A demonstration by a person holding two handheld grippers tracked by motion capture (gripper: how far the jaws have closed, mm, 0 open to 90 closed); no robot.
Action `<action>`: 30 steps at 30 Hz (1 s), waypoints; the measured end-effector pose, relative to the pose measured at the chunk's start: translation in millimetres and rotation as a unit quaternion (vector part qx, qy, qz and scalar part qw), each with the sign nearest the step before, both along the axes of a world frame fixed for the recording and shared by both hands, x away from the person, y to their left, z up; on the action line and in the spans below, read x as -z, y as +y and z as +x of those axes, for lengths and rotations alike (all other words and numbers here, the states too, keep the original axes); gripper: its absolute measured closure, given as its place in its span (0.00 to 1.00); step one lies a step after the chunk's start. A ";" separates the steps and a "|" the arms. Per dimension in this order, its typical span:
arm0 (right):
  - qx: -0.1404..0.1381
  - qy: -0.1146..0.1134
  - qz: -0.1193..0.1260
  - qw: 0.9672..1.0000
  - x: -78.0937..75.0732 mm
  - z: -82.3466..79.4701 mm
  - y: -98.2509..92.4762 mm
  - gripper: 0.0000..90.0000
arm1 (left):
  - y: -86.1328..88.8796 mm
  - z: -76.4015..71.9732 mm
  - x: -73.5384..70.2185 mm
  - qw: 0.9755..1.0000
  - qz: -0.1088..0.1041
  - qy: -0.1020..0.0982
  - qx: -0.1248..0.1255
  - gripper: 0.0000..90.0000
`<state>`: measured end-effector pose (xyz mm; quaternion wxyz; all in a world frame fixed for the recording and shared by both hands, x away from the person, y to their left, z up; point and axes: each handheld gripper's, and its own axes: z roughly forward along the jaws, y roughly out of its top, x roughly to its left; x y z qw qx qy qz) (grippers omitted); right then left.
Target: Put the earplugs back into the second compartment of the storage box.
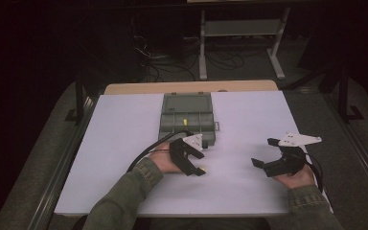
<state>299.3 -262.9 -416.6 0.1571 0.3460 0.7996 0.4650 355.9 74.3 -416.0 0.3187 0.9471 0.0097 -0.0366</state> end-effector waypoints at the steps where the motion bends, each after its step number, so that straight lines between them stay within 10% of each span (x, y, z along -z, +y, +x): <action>1: 0.000 -0.001 0.000 1.000 -0.1 0.0 0.0 0.00 | -0.9 -0.6 1.2 1.000 0.002 0.000 0.000 0.42; 20: -0.001 0.000 0.000 1.000 0.1 0.0 0.3 0.00 | -9.4 -1.7 14.4 0.999 0.040 -0.023 -0.004 0.88; 30: 0.000 0.001 0.000 1.000 0.2 0.1 0.3 0.00 | -2.3 4.1 -0.1 0.999 0.024 -0.024 -0.004 0.91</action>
